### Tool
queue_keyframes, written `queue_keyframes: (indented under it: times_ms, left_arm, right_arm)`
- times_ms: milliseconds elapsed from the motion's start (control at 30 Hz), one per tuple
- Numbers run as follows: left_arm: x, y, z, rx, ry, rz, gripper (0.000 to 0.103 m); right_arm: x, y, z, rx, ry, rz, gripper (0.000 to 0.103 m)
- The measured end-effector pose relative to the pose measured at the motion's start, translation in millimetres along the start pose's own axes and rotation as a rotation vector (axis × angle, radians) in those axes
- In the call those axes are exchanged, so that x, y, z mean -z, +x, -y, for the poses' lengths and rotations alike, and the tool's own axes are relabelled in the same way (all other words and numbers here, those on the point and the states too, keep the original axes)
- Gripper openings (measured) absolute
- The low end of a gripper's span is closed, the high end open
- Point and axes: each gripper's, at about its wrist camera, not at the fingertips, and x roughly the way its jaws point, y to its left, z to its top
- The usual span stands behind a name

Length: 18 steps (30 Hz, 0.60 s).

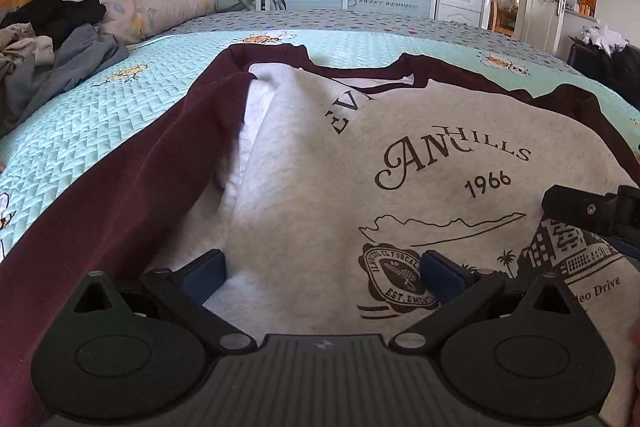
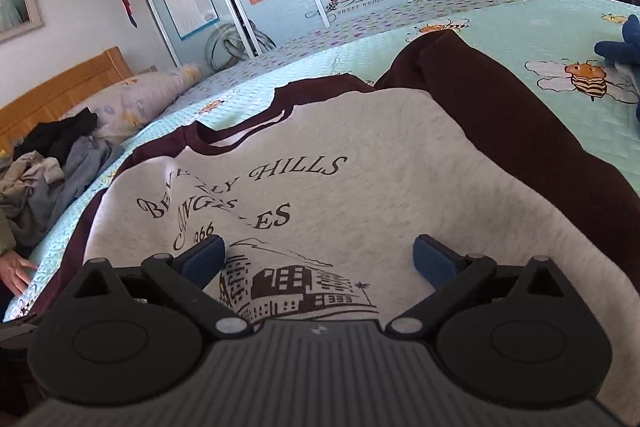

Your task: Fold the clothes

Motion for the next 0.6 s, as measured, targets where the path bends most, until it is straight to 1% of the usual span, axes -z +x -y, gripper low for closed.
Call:
queue_keyframes:
  times_ms: [600]
  left_arm:
    - [-1.0,0.3,0.3,-0.001,0.003,0.007,0.103]
  right_arm:
    - [0.7,-2.6,2.9,-0.017,0.017,0.011,0.101]
